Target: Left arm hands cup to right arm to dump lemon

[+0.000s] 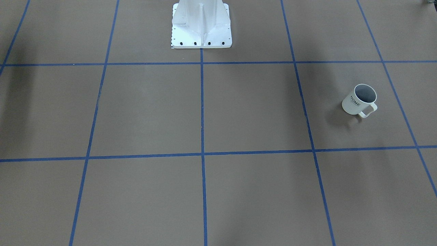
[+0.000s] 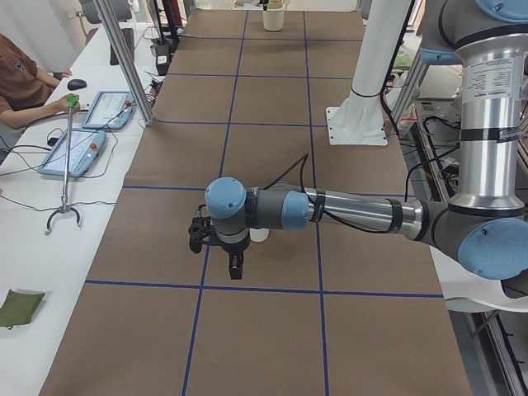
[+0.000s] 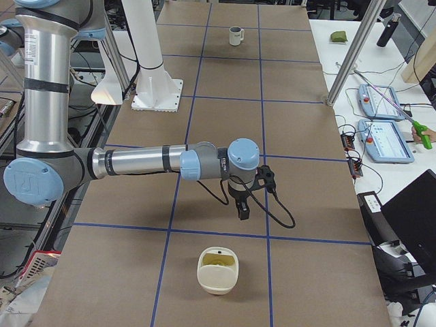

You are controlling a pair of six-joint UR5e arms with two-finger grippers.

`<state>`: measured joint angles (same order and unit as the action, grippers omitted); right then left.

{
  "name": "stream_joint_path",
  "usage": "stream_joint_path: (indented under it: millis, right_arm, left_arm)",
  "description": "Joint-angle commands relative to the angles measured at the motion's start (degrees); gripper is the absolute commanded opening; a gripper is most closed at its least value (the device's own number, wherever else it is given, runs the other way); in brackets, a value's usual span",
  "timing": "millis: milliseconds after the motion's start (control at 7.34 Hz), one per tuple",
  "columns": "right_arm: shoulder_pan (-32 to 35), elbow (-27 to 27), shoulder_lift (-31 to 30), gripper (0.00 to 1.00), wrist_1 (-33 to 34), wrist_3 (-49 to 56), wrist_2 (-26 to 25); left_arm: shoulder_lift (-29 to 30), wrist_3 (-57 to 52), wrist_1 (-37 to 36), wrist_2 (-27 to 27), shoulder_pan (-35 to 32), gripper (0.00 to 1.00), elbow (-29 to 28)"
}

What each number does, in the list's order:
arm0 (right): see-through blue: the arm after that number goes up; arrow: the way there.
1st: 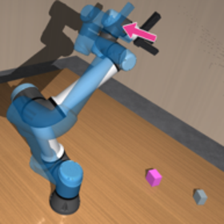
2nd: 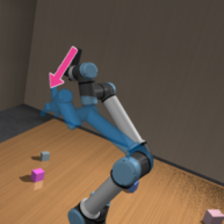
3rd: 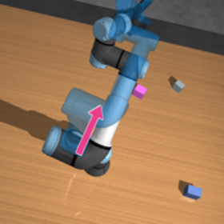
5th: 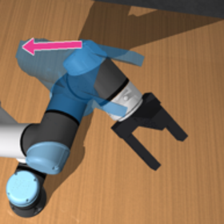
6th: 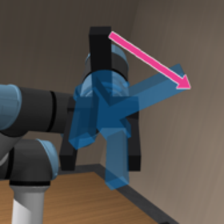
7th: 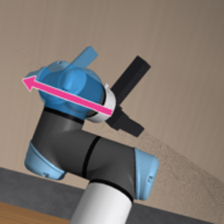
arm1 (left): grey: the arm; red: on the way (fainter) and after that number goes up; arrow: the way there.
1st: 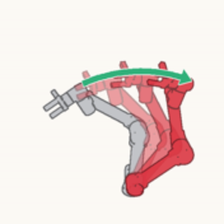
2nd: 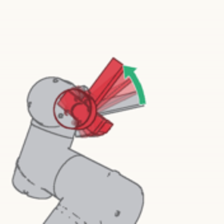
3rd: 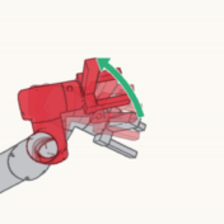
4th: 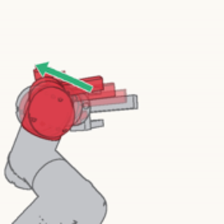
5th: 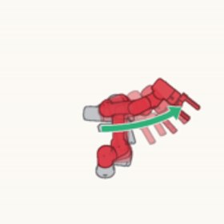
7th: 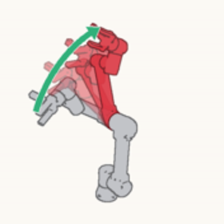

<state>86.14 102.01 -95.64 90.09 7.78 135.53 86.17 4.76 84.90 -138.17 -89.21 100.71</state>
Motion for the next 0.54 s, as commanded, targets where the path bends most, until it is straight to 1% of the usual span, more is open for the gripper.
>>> stream_joint_path:
  millis: [0,409]
  right_arm:
    - [0.0,0.2,0.1,1.0,0.0,-0.1,0.1]
    - [0.0,-0.2,1.6,1.0,0.0,0.0,-0.1]
  left_arm:
    - [0.0,0.1,0.0,-0.1,0.0,1.0,0.3]
    - [0.0,0.0,0.1,-0.1,0.0,1.0,0.9]
